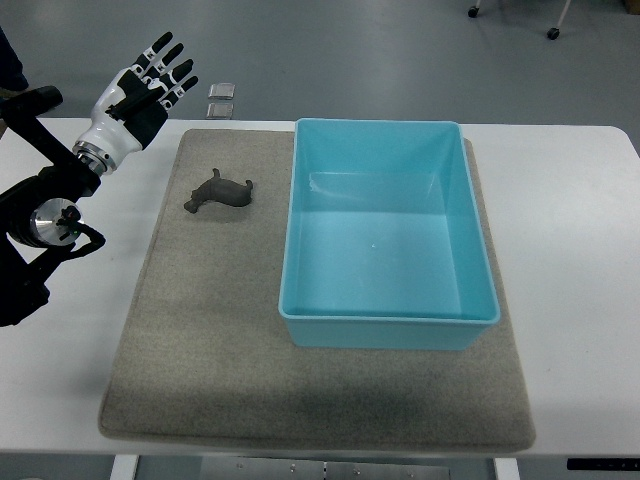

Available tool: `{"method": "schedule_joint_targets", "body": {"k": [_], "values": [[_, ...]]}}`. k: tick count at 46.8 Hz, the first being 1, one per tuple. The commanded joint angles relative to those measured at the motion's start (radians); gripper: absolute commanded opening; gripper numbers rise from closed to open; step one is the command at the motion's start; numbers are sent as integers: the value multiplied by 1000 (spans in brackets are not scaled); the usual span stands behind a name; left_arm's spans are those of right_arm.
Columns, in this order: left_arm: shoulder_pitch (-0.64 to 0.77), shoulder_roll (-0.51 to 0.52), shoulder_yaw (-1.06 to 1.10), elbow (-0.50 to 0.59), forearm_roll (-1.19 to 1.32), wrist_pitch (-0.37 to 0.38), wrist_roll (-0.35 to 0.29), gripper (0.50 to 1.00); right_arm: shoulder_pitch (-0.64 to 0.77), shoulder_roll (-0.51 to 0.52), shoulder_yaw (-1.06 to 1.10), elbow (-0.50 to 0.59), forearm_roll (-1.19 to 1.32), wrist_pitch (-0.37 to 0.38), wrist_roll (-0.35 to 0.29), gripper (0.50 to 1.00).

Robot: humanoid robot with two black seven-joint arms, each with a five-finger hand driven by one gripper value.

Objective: Place brown hippo in blue box with left hand
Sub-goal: 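Reach the left hand forward over the brown hippo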

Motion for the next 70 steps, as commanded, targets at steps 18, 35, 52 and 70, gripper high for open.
{"method": "schedule_joint_targets", "body": {"k": [18,35,52,70], "values": [[-46,55,-7,-14,511,16,-22,996,0,0,0,0,0,0,0,936],[-76,121,-4,-19,914,12,-22,988,0,0,0,0,0,0,0,936],[-67,128,11,-46,1204,16,-45,973,0,0,0,0,0,0,0,936],[-67,119,30,-59,1324,59,-43,943,0,0,0,0,0,0,0,936]]}}
